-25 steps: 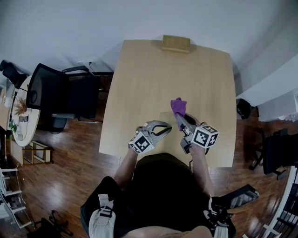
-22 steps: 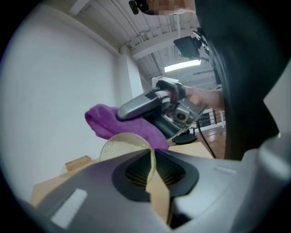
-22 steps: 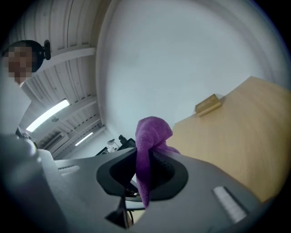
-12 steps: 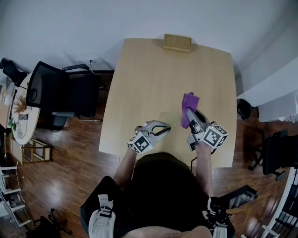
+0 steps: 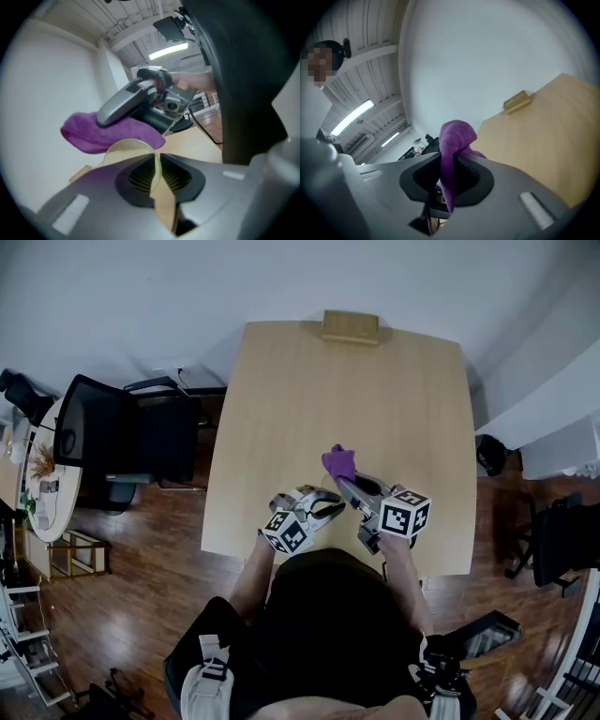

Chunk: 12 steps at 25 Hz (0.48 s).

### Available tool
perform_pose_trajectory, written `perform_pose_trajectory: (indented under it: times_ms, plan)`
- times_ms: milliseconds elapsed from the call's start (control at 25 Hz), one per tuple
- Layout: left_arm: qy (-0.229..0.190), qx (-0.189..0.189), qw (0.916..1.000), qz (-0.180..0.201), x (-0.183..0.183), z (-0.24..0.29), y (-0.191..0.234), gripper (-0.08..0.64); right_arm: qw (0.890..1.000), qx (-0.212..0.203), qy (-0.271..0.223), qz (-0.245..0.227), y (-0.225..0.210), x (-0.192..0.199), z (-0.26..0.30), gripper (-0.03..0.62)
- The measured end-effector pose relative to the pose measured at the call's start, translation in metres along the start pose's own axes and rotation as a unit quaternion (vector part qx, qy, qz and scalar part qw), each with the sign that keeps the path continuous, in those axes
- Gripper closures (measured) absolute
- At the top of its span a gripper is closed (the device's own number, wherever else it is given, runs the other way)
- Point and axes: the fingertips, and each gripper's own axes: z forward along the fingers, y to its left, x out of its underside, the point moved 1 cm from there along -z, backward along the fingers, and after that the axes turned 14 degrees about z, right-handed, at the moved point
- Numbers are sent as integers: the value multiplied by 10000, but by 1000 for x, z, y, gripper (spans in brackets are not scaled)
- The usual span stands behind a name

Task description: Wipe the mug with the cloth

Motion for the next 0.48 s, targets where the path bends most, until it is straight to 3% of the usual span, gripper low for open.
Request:
perform_pose_trajectory:
  times_ms: [80,120,160,200,280,320,360,400,440,480]
  plan:
    - [-200,-327,9967,-716,4,-2,12,505,9980,-586,235,5,28,9,7,531]
    - [-443,-582,9882,-1345,6,-7,23,513,9958,-878,267,1,40,12,9,531]
    - [-805,-845,9698,-2141,6,-15,39,517,9937,-1105,181,-30,48,10,9,531]
    - [-1262,-1077,9384,-3031,4,-24,57,517,9925,-1220,-40,-81,50,3,4,531]
    - [-2211,-1431,8489,-4583,-3,-44,91,517,9908,-1060,-826,-135,37,-26,-21,531]
    - [-2592,-1564,8068,-5074,-4,-53,103,517,9878,-836,-1307,-109,25,-44,-38,531]
    - [-2850,-1665,7771,-5359,-4,-60,111,517,9826,-581,-1762,-80,14,-61,-54,531]
    - [-2973,-1727,7630,-5474,-4,-65,115,517,9763,-348,-2134,-84,5,-75,-68,531]
    - [-2992,-1748,7619,-5472,-5,-68,119,517,9707,-178,-2393,-133,0,-84,-78,531]
    - [-2962,-1731,7683,-5404,-10,-69,121,517,9671,-84,-2532,-218,0,-90,-84,531]
